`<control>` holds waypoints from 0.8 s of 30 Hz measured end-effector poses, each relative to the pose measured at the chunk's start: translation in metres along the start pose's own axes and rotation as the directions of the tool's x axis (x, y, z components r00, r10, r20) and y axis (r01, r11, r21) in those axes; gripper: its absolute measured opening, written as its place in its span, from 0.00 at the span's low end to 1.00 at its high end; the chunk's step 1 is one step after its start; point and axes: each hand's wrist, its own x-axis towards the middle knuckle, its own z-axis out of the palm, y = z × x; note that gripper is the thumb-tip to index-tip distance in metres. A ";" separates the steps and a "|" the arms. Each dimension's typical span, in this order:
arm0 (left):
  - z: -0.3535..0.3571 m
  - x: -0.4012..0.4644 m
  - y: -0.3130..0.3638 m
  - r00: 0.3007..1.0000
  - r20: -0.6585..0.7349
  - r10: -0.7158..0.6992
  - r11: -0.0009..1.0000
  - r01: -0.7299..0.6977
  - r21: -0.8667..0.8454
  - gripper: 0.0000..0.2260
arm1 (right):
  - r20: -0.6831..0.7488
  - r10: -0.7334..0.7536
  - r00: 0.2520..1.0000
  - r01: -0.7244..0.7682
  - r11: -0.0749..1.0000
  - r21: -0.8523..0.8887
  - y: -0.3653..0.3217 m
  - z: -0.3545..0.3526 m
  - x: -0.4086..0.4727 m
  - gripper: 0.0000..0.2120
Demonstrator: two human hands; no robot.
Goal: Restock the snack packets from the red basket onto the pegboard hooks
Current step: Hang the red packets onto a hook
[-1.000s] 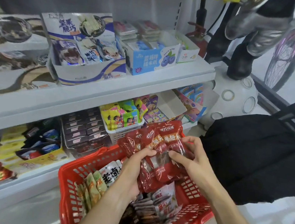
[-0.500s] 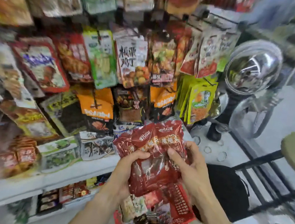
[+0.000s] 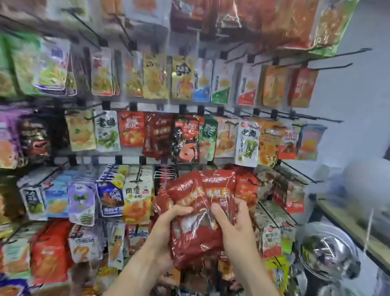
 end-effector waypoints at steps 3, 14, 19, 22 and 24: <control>0.001 -0.015 0.021 0.999 0.032 0.040 0.999 -0.039 -0.033 0.18 | 0.029 -0.090 0.996 0.091 0.995 -0.041 -0.017 0.017 0.005 0.13; -0.046 -0.037 0.064 0.992 -0.023 0.128 0.985 -0.130 -0.115 0.21 | 0.090 -0.216 0.972 0.233 0.927 -0.293 -0.014 0.100 0.017 0.08; -0.077 -0.032 0.091 0.984 -0.044 0.175 0.974 -0.180 -0.139 0.23 | 0.061 -0.247 0.967 0.254 0.936 -0.244 -0.011 0.136 0.035 0.07; -0.092 -0.025 0.105 0.983 -0.068 0.170 0.974 -0.178 -0.138 0.26 | -0.015 -0.246 0.969 0.238 0.950 -0.204 -0.005 0.158 0.044 0.08; -0.099 -0.019 0.114 0.985 -0.062 0.158 0.972 -0.166 -0.163 0.25 | -0.103 -0.252 0.962 0.230 0.955 -0.189 -0.002 0.174 0.048 0.10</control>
